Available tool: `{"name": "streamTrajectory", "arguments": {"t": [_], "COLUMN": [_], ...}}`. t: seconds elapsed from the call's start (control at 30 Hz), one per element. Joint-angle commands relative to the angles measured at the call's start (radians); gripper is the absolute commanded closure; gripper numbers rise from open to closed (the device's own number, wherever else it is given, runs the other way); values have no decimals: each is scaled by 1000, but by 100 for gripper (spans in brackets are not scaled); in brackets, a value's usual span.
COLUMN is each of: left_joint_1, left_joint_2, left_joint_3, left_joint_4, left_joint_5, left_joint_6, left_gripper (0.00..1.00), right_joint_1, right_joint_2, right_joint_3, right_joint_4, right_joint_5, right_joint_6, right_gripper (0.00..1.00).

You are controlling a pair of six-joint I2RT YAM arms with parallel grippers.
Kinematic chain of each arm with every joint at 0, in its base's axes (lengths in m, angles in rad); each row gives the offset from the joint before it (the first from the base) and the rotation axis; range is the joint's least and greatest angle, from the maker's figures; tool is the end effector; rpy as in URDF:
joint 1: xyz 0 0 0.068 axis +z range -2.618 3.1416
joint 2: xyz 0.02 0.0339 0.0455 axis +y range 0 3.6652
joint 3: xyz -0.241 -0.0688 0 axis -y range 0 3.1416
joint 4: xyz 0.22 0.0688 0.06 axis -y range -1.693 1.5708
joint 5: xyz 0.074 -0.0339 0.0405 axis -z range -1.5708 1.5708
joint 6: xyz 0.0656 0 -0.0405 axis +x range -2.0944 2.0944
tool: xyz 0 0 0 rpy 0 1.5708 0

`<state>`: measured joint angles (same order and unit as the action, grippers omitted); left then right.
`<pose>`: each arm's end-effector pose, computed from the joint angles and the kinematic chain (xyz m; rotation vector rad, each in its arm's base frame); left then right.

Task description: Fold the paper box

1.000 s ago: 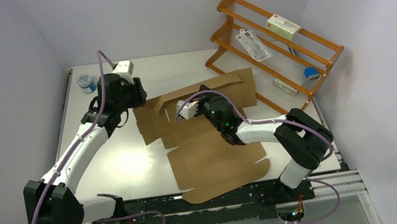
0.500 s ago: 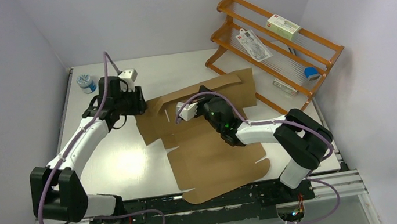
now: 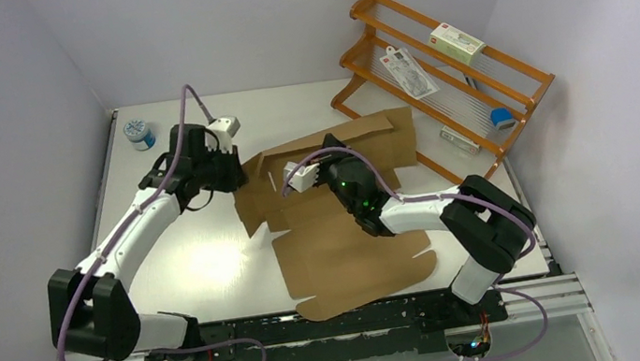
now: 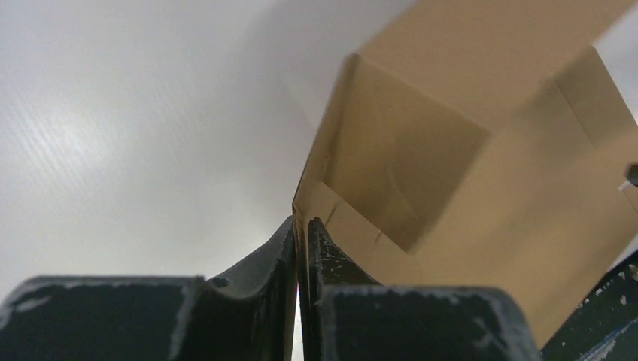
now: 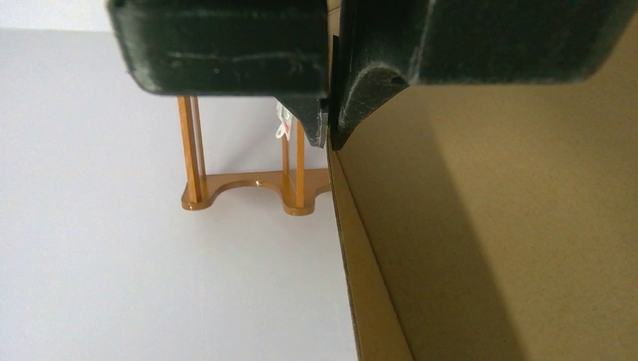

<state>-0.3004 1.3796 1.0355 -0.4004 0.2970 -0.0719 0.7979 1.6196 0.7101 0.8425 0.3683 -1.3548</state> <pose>0.2829 -0.1077 0.2397 0.4173 2.2967 -0.5314 0.2607 0.2334 0.2084 -1.3228 1.0414 -0.7234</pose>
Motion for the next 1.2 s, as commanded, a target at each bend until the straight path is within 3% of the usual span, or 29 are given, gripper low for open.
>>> {"name": "streamTrajectory", "arguments": {"t": [0.0, 0.4, 0.6, 0.83, 1.0, 1.17], "left_joint_1": [-84, -172, -217, -224, -224, -224], "left_joint_2": [-57, -76, -42, 40, 103, 65], "left_joint_3": [12, -38, -70, 25, 53, -76], "left_joint_4": [1, 69, 200, 341, 429, 611], "left_joint_5": [39, -72, -116, -195, -237, -294], "left_joint_6": [-29, -92, -174, -187, -154, -114], "left_gripper": [88, 89, 88, 89, 89, 88], "right_joint_1": [15, 51, 89, 112, 117, 121], "right_joint_2": [26, 65, 99, 194, 210, 235], "right_joint_3": [18, 30, -51, -85, -75, -80], "right_joint_4": [132, 211, 401, 683, 702, 731], "right_joint_5": [-12, -12, 25, 68, 100, 132], "right_joint_6": [-37, -71, -95, -172, -164, -160], "right_gripper": [100, 100, 100, 100, 100, 97]}}
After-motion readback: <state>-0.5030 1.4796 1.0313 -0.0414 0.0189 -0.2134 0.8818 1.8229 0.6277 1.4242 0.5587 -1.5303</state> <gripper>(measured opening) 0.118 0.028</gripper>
